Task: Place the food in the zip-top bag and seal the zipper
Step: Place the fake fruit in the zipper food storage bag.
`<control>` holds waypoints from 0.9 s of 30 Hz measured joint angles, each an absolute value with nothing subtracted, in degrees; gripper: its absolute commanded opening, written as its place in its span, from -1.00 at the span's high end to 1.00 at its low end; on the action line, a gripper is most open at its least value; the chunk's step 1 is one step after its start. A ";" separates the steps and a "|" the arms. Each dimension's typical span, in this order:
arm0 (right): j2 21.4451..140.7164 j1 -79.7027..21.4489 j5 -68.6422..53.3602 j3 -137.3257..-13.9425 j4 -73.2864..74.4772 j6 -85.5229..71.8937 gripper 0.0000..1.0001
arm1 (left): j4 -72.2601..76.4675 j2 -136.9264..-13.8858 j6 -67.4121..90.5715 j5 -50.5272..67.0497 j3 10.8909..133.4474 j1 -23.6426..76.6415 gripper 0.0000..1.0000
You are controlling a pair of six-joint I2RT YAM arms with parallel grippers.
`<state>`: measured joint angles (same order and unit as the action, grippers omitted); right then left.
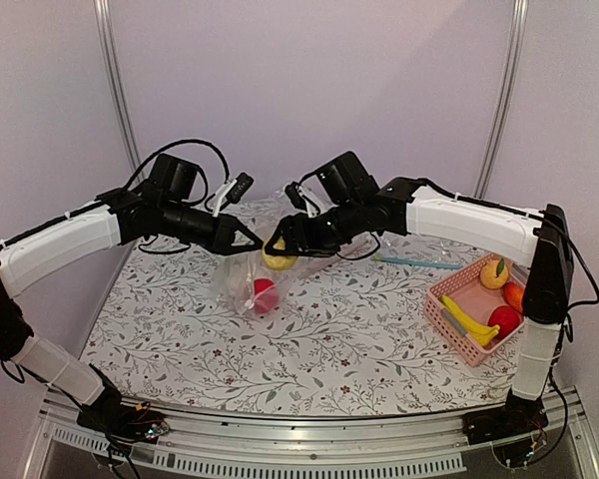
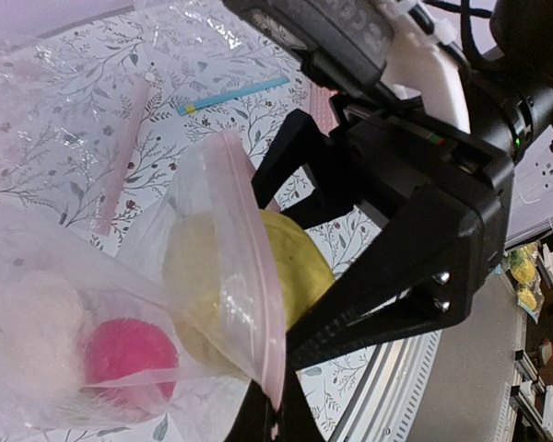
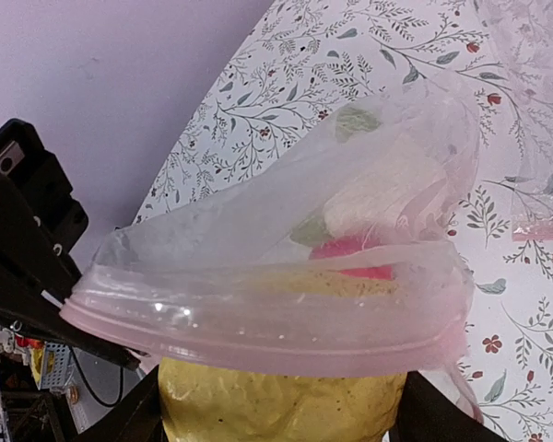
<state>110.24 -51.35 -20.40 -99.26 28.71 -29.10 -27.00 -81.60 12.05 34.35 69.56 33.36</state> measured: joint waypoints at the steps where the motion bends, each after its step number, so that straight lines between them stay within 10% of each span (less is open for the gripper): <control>1: 110.72 -51.51 -18.72 -100.05 29.34 -29.04 -0.15 | -26.96 -81.60 12.03 34.37 69.56 33.39 1.00; 27: 118.91 -57.01 4.69 -108.36 39.53 -24.86 -0.64 | -26.83 -81.60 12.01 34.00 69.56 33.39 1.00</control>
<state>118.91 -57.01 4.69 -108.36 39.53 -24.86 -26.83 -81.60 12.01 34.00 69.56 33.39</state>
